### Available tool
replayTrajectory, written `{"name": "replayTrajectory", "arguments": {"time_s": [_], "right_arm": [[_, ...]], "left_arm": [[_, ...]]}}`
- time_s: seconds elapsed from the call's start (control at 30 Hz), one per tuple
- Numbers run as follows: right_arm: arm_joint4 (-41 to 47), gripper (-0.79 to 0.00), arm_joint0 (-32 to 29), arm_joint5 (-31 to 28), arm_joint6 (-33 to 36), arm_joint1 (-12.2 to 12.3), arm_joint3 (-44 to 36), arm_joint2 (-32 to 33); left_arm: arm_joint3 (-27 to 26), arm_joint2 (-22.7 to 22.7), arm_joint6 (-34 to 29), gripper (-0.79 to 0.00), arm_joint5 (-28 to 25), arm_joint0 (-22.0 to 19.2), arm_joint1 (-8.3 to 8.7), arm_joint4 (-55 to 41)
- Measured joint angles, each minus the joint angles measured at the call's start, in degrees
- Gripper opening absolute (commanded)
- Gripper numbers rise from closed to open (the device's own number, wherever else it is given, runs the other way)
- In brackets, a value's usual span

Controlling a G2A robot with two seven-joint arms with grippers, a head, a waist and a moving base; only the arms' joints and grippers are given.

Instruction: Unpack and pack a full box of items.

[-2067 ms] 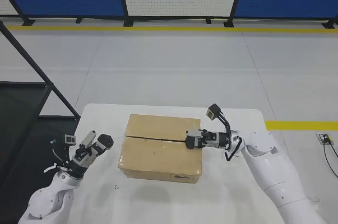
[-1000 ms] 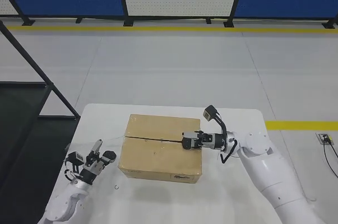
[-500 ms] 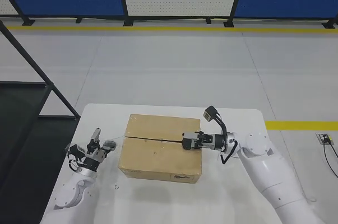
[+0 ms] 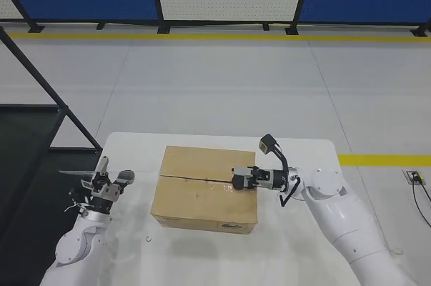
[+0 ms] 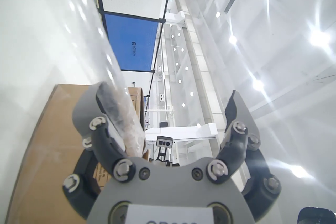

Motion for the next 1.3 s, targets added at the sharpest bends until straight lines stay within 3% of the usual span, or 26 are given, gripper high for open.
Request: {"name": "replayTrajectory", "arguments": {"time_s": [0.43, 0.67, 1.0, 1.3], "right_arm": [[0.0, 0.000, 0.2, -0.3, 0.1, 0.0, 0.2, -0.1], [-0.1, 0.000, -0.2, -0.3, -0.2, 0.1, -0.2, -0.1], [-0.5, 0.000, -0.5, 0.3, -0.4, 0.2, -1.0, -0.2], [-0.8, 0.000, -1.2, 0.8, -0.8, 0.5, -2.3, 0.2]], "left_arm": [[-0.9, -1.3, -2.4, 0.000, 1.2, -0.6, -0.19, -2.1], [2.6, -0.3, -5.4, 0.000, 4.4, -1.2, -0.33, -2.2], [9.3, -0.8, -7.0, 0.000, 6.4, -6.6, -0.59, -4.6], [10.7, -3.4, -8.7, 0.000, 6.0, -8.7, -0.59, -9.4]]}}
